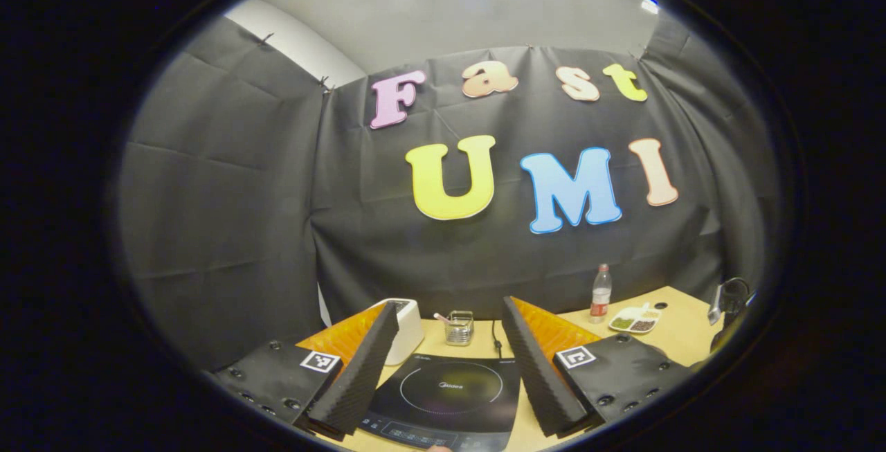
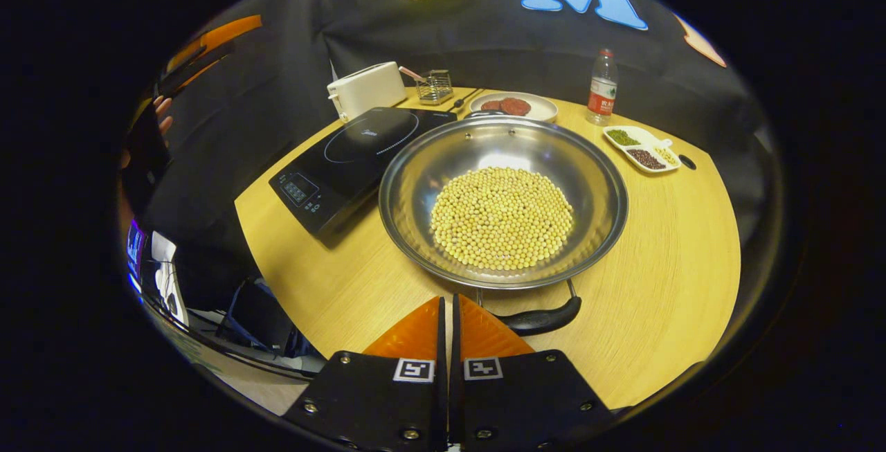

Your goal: First push the handle of the pot to place it horizontally, then grasp the pot with both hands and set it on the induction cooktop.

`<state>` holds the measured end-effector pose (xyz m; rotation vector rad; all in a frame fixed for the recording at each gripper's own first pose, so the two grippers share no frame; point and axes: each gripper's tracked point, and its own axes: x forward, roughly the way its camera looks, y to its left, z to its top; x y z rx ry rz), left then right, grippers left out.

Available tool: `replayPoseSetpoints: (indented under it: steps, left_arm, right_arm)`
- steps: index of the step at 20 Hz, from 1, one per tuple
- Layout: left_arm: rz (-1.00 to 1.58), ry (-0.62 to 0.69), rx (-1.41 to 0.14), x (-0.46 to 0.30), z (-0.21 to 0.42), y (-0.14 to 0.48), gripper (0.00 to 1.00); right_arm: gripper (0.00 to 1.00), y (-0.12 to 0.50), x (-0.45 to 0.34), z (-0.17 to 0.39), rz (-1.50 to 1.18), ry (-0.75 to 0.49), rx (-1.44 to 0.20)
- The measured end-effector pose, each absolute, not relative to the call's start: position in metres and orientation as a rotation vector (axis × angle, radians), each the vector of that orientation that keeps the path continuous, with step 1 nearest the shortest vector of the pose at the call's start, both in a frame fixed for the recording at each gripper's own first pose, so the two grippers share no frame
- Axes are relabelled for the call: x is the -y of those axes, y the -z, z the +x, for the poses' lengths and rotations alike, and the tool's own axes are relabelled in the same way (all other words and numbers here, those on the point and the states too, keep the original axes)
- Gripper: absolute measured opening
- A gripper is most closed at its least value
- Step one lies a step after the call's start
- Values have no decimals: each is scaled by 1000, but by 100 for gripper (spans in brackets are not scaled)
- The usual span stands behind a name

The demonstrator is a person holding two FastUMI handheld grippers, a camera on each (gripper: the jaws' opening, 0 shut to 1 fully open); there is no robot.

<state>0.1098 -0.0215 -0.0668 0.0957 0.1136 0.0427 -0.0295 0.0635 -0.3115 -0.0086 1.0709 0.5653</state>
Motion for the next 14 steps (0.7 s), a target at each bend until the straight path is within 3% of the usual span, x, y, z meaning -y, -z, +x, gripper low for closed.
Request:
replayPoseSetpoints:
  steps: [14]
  left_arm:
    - [105,-39,-131,51,114,77,100]
  right_arm:
    - [1,324,-14,-6,28,-466,-1080]
